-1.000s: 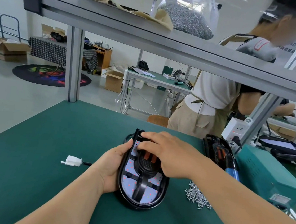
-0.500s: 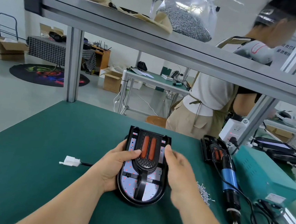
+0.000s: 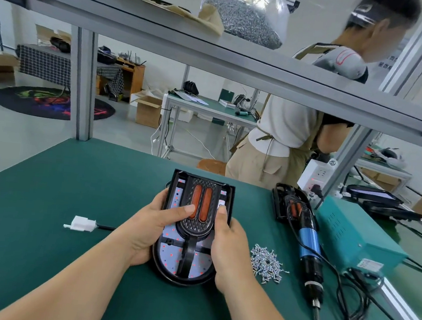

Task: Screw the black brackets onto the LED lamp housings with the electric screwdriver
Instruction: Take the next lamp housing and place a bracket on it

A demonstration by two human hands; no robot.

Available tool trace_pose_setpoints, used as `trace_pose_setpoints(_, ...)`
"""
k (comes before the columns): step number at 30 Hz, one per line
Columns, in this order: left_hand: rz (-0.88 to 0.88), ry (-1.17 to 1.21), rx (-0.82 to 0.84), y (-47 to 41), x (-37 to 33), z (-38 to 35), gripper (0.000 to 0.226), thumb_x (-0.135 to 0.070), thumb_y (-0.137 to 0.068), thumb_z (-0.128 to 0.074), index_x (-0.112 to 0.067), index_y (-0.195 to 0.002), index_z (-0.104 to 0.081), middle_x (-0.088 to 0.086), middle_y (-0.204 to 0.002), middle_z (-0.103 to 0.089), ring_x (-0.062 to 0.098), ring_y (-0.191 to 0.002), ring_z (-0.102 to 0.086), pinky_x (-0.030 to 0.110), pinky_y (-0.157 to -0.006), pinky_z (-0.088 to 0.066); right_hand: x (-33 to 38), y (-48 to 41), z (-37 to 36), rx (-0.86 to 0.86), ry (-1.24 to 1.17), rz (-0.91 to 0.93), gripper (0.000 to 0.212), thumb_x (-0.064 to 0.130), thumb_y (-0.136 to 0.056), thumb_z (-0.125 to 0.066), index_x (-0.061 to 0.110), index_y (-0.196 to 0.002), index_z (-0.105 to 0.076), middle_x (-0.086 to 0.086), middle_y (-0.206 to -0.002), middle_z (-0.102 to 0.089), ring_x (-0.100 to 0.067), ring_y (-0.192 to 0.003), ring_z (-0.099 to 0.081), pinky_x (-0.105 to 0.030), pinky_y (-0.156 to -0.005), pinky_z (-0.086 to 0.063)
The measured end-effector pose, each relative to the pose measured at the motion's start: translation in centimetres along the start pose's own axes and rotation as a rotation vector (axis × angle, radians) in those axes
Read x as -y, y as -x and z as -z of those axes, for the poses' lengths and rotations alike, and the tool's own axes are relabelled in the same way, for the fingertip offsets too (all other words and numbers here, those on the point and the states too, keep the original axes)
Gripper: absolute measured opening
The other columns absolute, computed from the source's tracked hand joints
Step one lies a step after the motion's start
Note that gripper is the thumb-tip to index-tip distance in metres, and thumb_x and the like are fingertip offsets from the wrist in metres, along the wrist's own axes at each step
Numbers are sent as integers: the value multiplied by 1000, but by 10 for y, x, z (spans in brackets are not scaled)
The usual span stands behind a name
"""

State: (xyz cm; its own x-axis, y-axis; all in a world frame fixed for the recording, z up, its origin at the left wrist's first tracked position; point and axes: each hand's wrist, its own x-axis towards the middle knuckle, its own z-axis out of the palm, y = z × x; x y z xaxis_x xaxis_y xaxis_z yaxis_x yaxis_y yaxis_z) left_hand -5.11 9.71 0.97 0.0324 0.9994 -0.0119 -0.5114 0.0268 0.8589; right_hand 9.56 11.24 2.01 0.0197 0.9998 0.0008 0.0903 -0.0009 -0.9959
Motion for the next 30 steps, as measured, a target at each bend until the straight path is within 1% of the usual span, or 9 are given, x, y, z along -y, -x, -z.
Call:
trace_pose_setpoints(2,4,-30,-14,0,0,0,63,-11,-69,-78,-16,-128,-56,16,-112,-73,36,-98,-72,47,-75,-61,-1,0,2,34,-80,2,40,51,-97,-52,15,-104,-69,3,-98,-76,-8,-86,-72,-20,-69,-54)
trace_pose_setpoints(5,-14,-36,-9,0,1,0,67,-9,-66,-85,-15,-126,-56,18,-113,-73,36,-97,-72,44,-72,-61,-4,1,2,81,-143,26,30,43,-88,-71,17,-103,-69,1,-97,-77,-12,-89,-74,-29,-79,-58)
trace_pose_setpoints(9,-14,-18,9,-2,3,1,59,-7,-73,-80,-17,-126,-57,18,-115,-72,36,-99,-72,44,-72,-60,-6,0,6,64,-140,92,20,32,-88,-74,18,-101,-67,6,-93,-77,-8,-86,-73,-17,-68,-55)
trace_pose_setpoints(13,51,-9,48,-2,4,0,60,-6,-67,-83,-21,-121,-62,17,-114,-72,37,-98,-72,45,-70,-60,-6,0,6,88,-179,40,23,32,-89,-73,16,-104,-66,-2,-99,-77,-19,-93,-73,-38,-86,-59)
trace_pose_setpoints(17,71,-58,8,-2,5,-3,57,-2,-69,-79,-17,-121,-60,19,-110,-73,38,-95,-73,47,-70,-60,0,-4,21,144,185,49,33,54,-86,-68,22,-91,-68,10,-89,-73,-8,-81,-69,-29,-77,-56)
trace_pose_setpoints(20,84,-118,-83,-4,6,-6,51,-1,-80,-73,-15,-126,-55,16,-105,-75,36,-92,-74,49,-75,-59,15,-12,49,111,585,110,55,58,-84,-65,16,-57,-42,10,-55,-46,-13,-50,-46,-30,-57,-39)
trace_pose_setpoints(24,83,-162,-130,-4,6,-6,67,3,-87,-68,-38,-136,-47,3,-103,-77,27,-89,-75,44,-72,-60,37,-29,111,28,809,-16,51,45,-93,-57,10,-57,-54,-4,-49,-62,-18,-53,-67,-37,-69,-53)
trace_pose_setpoints(27,93,-185,-114,-3,5,-7,68,4,-87,-66,-41,-135,-48,4,-104,-77,27,-91,-75,48,-79,-59,32,-36,164,-100,849,-139,45,41,-93,-61,4,-68,-59,-3,-46,-61,-20,-42,-57,-31,-58,-48)
trace_pose_setpoints(30,106,-191,-108,-4,5,-5,61,4,-87,-66,-43,-124,-54,5,-104,-77,27,-90,-75,47,-75,-60,22,-36,198,-163,756,-289,42,38,-91,-68,4,-74,-51,-3,-44,-50,-20,-35,-42,-26,-46,-35)
